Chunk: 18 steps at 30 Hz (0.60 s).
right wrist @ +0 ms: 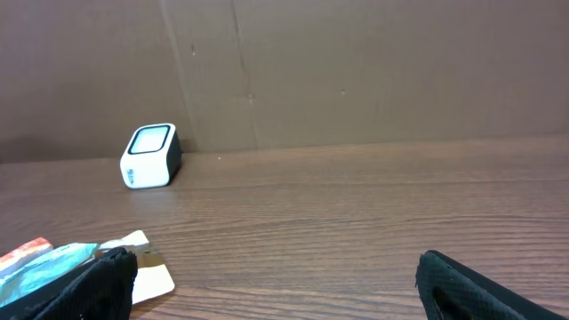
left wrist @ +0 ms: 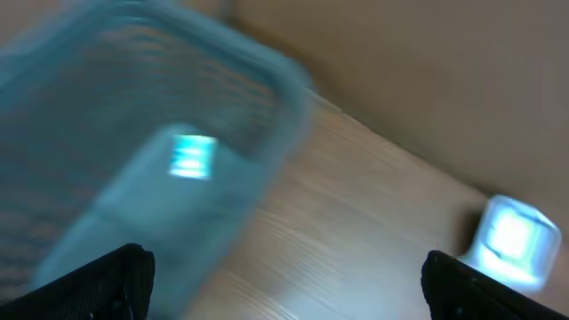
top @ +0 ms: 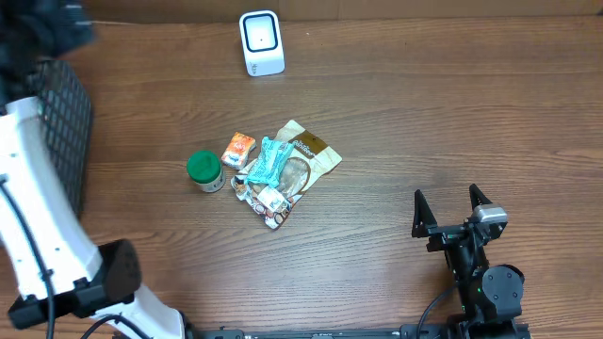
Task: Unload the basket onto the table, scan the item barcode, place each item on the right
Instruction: 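Reach the left gripper into the basket and grasp the Kleenex tissue pack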
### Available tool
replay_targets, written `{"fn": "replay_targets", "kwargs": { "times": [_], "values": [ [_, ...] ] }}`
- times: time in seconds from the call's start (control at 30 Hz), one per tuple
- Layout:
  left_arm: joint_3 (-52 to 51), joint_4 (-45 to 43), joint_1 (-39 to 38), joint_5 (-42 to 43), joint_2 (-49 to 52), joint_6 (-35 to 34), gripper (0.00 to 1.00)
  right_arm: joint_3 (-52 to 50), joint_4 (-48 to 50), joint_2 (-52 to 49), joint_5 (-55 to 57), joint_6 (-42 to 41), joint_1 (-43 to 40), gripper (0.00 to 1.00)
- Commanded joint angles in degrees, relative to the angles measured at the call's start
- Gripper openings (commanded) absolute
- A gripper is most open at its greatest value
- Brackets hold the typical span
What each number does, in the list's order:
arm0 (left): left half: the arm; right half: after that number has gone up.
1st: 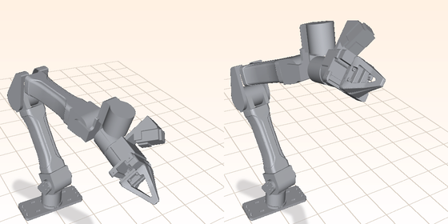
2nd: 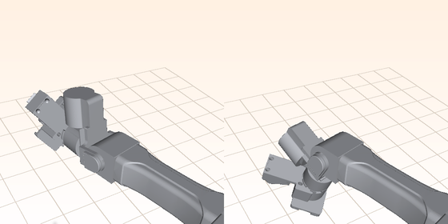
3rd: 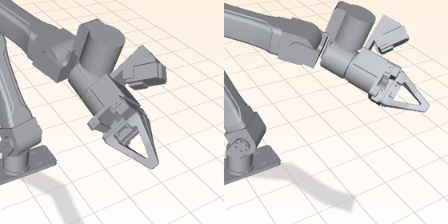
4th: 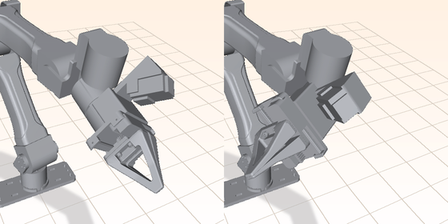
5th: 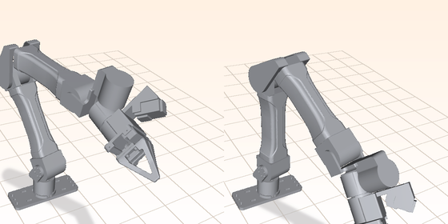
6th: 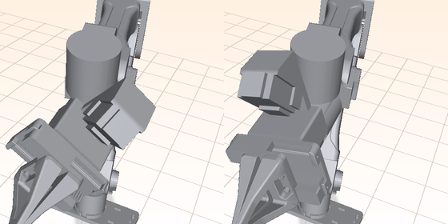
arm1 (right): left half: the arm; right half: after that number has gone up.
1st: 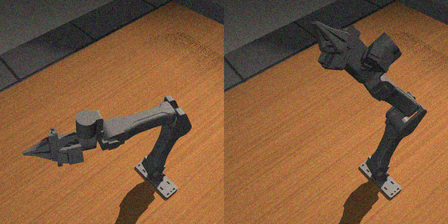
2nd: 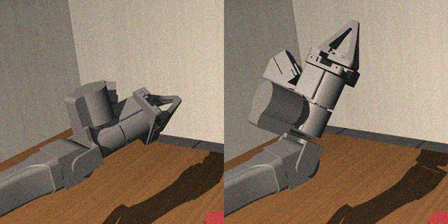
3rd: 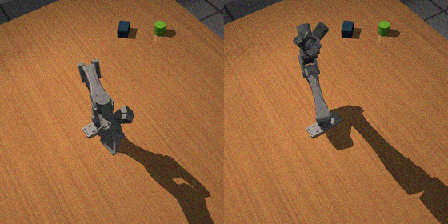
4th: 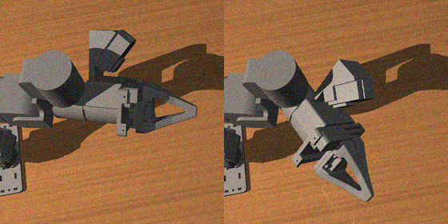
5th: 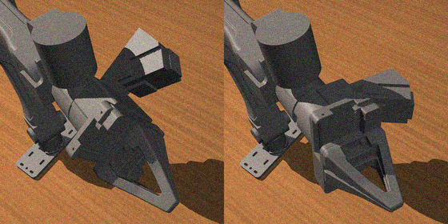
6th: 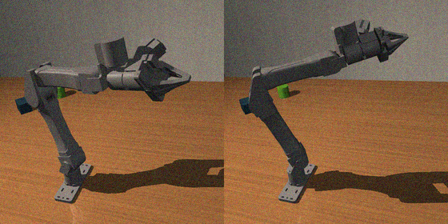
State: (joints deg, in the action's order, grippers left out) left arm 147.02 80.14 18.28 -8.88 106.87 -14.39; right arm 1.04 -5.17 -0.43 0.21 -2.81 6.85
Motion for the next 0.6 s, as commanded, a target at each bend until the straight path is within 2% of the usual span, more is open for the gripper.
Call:
{"fn": "replay_targets", "kwargs": {
  "times": [0.0, 0.23, 0.4, 0.57],
  "values": [
    [0.4, -1.3, 8.2, -1.6, 1.1, 1.1, 1.00, -0.6, 0.3, 0.2, -0.3, -0.2, 0.2, 1.00],
    [0.3, -4.9, 17.2, -1.4, 9.7, 1.1, 0.99, -0.6, 0.3, 0.3, -0.3, -0.2, 0.2, 1.00],
    [0.3, -5.7, 19.3, 0.5, 19.0, 1.2, 0.94, -0.6, 0.3, 0.2, -0.3, -0.2, 0.2, 1.00],
    [0.3, -9.5, 19.8, 0.8, 27.8, 4.6, 0.89, -0.6, 0.3, 0.3, -0.3, -0.2, 0.2, 1.00]
  ]
}}
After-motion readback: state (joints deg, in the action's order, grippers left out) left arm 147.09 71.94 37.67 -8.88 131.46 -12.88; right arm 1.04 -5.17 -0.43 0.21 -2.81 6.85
